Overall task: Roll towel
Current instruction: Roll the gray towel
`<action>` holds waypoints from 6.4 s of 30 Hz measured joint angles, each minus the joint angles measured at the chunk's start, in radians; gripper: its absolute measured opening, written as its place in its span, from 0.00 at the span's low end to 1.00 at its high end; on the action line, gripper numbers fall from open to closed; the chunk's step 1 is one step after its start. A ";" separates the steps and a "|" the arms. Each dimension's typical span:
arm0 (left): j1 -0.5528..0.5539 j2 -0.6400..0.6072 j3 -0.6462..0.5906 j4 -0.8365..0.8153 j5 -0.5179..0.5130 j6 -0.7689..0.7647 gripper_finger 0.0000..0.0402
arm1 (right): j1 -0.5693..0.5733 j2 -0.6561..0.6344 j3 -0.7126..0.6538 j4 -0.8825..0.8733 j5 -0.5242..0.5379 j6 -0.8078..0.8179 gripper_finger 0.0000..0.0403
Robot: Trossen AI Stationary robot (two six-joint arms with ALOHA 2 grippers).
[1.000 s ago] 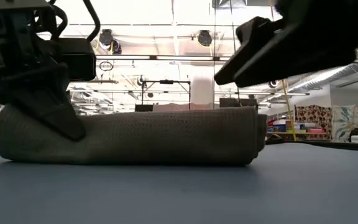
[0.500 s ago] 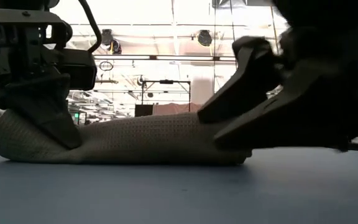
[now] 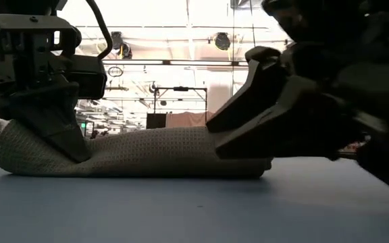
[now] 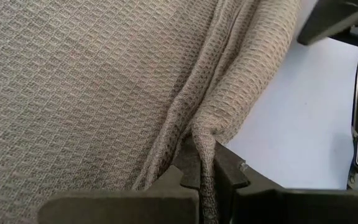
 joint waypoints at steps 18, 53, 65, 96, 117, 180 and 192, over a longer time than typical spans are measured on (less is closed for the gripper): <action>-0.014 0.001 0.000 0.003 -0.088 0.056 0.19 | -0.070 -0.003 0.002 -0.191 -0.044 0.337 0.52; -0.299 -0.103 -0.001 -0.059 -0.539 0.715 0.55 | -0.123 -0.004 0.002 -0.236 -0.242 0.758 0.13; -0.261 0.016 -0.001 -0.072 -0.612 0.711 0.65 | -0.123 -0.004 0.001 -0.235 -0.244 0.764 0.12; 0.053 0.013 0.003 -0.042 0.109 0.397 0.10 | 0.051 -0.133 -0.004 -0.273 0.006 0.403 0.65; 0.149 0.015 0.001 -0.032 0.299 0.287 0.10 | 0.074 0.060 0.000 0.029 0.197 0.141 0.60; -0.195 0.116 0.001 0.282 -0.471 0.844 0.60 | -0.123 0.057 0.002 -0.105 -0.255 0.838 0.12; -0.192 0.193 0.002 0.282 -0.556 0.868 0.76 | -0.126 0.057 0.001 -0.101 -0.270 0.841 0.12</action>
